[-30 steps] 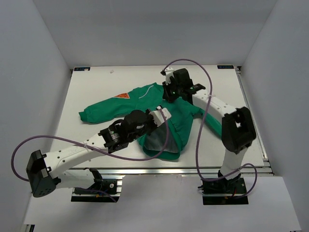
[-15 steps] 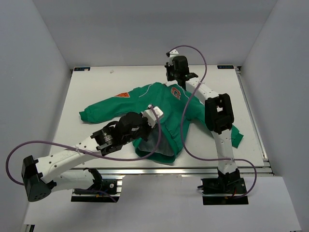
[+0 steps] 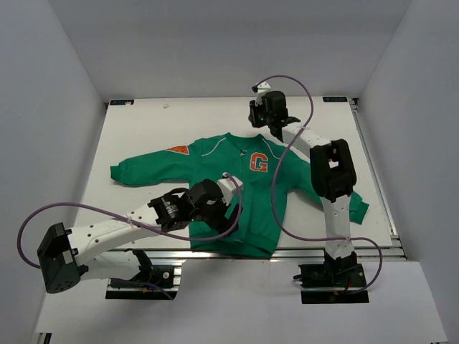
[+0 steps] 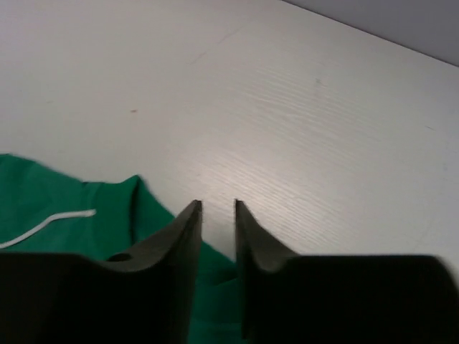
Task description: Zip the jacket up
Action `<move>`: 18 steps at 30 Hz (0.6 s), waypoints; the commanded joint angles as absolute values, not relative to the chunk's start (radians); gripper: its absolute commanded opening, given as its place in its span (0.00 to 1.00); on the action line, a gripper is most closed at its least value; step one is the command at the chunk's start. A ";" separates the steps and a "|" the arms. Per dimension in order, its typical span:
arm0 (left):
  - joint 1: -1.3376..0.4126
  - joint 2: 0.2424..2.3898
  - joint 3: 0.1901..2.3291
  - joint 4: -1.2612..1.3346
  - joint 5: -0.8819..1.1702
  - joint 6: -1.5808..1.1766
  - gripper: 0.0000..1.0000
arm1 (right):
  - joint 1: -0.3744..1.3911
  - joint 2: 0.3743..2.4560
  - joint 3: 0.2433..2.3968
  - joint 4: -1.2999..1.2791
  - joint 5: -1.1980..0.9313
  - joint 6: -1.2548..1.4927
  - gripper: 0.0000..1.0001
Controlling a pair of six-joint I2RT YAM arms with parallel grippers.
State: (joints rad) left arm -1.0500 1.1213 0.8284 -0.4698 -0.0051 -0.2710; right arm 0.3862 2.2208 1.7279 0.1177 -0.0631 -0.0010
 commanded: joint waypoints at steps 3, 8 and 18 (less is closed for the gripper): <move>-1.058 1.089 0.848 -0.600 0.069 -0.426 0.98 | 0.402 2.022 1.675 0.129 -0.143 0.047 0.51; -1.057 1.034 0.883 -0.659 -0.093 -0.533 0.98 | 0.400 1.902 1.585 0.094 -0.095 0.107 0.89; -0.493 1.368 1.258 -0.902 -0.348 -0.718 0.98 | 0.272 1.510 1.283 -0.078 -0.003 0.348 0.89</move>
State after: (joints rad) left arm -0.6781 1.3415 1.1999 -0.7822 -0.2604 -0.6395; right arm 0.3202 1.6249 1.3437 0.0101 -0.0677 0.2539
